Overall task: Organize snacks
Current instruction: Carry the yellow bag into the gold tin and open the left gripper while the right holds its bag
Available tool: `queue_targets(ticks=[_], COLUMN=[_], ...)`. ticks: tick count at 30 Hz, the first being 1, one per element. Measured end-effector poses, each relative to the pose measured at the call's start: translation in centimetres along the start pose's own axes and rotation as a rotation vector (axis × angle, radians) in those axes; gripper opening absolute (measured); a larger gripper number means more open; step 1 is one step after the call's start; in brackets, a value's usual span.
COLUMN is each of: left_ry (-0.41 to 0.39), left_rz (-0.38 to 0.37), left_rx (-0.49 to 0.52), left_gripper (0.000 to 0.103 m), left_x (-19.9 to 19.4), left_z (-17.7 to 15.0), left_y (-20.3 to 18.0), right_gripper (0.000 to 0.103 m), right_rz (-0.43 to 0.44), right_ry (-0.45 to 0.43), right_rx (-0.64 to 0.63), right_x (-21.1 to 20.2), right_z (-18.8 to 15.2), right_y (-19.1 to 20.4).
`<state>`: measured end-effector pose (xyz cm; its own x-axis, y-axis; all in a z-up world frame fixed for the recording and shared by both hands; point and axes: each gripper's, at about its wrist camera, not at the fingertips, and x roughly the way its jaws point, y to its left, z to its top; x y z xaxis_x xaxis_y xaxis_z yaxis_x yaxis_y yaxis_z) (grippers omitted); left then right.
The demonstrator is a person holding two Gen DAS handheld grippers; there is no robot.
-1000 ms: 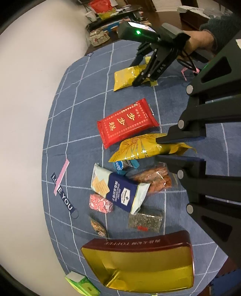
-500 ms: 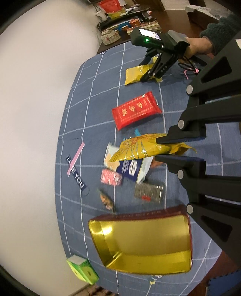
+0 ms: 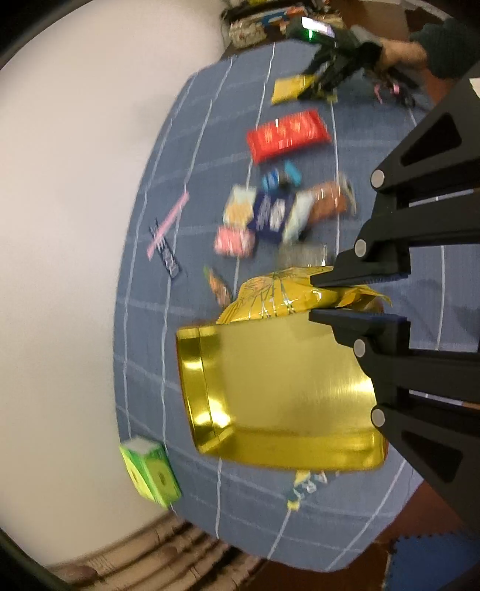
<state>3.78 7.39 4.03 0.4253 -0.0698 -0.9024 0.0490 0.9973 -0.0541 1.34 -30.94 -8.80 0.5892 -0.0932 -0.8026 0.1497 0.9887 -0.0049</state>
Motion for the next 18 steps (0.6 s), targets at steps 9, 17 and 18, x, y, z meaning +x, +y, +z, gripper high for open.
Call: queue_targets(ticks=[9,17,18], left_ry=[0.038,0.08,0.084], left_rz=[0.063,0.102,0.105], left_rx=[-0.057,-0.093,-0.094], left_gripper=[0.006,0.006,0.006], left_x=[1.8,3.8,4.0], left_z=[-0.6,-1.4,-1.5], left_y=[5.1,8.0,8.4], right_gripper=[0.057,0.057,0.057], right_rz=[-0.013,-0.02,-0.019], right_ry=[0.012,0.017,0.018], right_rx=[0.017,0.023,0.025], right_x=[0.1,0.1,0.1], right_z=[0.1,0.2,0.2], right_y=[-0.1,0.0,-0.1])
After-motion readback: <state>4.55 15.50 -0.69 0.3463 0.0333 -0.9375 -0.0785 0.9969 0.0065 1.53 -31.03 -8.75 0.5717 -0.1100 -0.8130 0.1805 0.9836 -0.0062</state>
